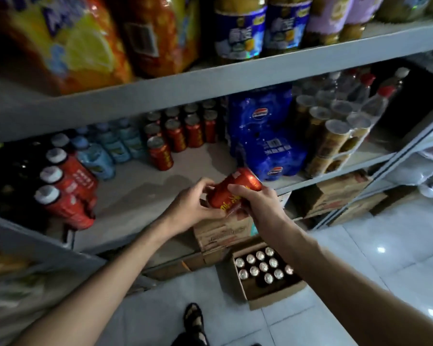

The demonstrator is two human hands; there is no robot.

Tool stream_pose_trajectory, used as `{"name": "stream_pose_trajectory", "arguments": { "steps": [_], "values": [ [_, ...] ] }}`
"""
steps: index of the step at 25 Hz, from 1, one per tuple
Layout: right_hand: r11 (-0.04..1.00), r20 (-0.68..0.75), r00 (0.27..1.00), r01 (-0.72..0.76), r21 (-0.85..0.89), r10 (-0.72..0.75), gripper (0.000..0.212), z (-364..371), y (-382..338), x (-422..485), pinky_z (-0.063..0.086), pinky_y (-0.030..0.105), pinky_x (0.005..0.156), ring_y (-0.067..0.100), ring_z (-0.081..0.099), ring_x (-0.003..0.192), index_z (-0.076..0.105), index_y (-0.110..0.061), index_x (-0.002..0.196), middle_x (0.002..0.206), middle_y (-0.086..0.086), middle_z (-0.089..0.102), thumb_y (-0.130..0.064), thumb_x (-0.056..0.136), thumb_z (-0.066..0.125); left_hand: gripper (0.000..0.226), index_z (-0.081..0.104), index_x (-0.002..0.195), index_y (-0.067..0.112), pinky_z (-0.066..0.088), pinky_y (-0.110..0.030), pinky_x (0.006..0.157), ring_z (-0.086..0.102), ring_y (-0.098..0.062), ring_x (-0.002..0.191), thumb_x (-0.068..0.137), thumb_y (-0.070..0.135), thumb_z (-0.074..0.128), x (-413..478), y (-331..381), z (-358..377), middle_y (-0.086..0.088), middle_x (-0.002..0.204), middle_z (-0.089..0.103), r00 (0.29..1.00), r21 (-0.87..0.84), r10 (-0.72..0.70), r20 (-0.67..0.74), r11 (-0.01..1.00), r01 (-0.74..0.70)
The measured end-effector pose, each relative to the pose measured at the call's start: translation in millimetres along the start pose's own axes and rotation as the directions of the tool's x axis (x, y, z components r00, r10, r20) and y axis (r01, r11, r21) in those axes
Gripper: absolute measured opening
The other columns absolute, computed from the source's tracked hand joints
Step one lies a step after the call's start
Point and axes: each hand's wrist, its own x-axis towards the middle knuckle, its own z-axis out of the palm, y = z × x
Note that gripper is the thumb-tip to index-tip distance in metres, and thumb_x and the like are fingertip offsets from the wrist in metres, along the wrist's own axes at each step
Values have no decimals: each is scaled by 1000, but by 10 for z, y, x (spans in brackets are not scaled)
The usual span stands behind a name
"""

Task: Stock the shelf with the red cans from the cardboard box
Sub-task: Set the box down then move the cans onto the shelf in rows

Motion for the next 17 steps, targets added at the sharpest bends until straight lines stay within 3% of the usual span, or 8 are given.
{"name": "stream_pose_trajectory", "arguments": {
  "steps": [3, 5, 6, 9, 13, 17],
  "values": [
    [929, 44, 990, 142, -341, -135, 65, 527, 34, 406, 54, 34, 85, 16, 66, 98, 56, -17, 119, 107, -1, 69, -22, 63, 88, 94, 42, 143, 25, 41, -34, 108, 46, -14, 133, 62, 38, 87, 108, -532, -506, 1, 145, 49, 989, 236, -132, -65, 961, 144],
    [820, 73, 965, 251, -514, -250, 68, 837, 37, 720, 47, 17, 77, 3, 61, 91, 54, -19, 119, 105, -10, 64, -23, 60, 89, 117, 21, 154, 23, 28, -34, 114, 27, -13, 142, 59, 48, 85, 212, -866, -732, 0, 159, 27, 963, 437, -268, -35, 862, 256],
    [775, 93, 951, 294, -559, -294, 70, 957, 54, 860, 46, 16, 78, 2, 59, 90, 54, -19, 120, 105, -12, 62, -21, 59, 89, 126, 10, 156, 23, 23, -38, 118, 17, -20, 147, 58, 53, 84, 240, -1007, -781, -5, 163, 15, 938, 546, -348, -8, 784, 295],
    [724, 119, 928, 353, -593, -354, 72, 1191, 152, 1268, 45, 25, 87, 7, 56, 98, 53, -18, 121, 113, -6, 63, -15, 58, 88, 142, -10, 155, 23, 12, -51, 121, -4, -36, 151, 55, 62, 83, 316, -1281, -772, -15, 163, -7, 851, 672, -525, 14, 635, 381],
    [699, 121, 922, 360, -619, -368, 75, 1273, 257, 1794, 42, 24, 86, 12, 57, 104, 52, -17, 126, 122, 2, 63, -12, 60, 87, 150, -13, 153, 31, 13, -60, 117, -3, -51, 144, 44, 66, 84, 562, -1359, -783, -24, 157, -15, 811, 753, -584, -28, 521, 402],
    [702, 133, 904, 402, -588, -407, 71, 1340, 293, 2072, 47, 38, 98, 22, 58, 112, 53, -16, 123, 122, 5, 61, -12, 61, 87, 158, -22, 151, 25, 8, -63, 117, -9, -57, 142, 41, 70, 82, 717, -1347, -805, -29, 156, -19, 757, 775, -653, 39, 497, 390]
  ]
}}
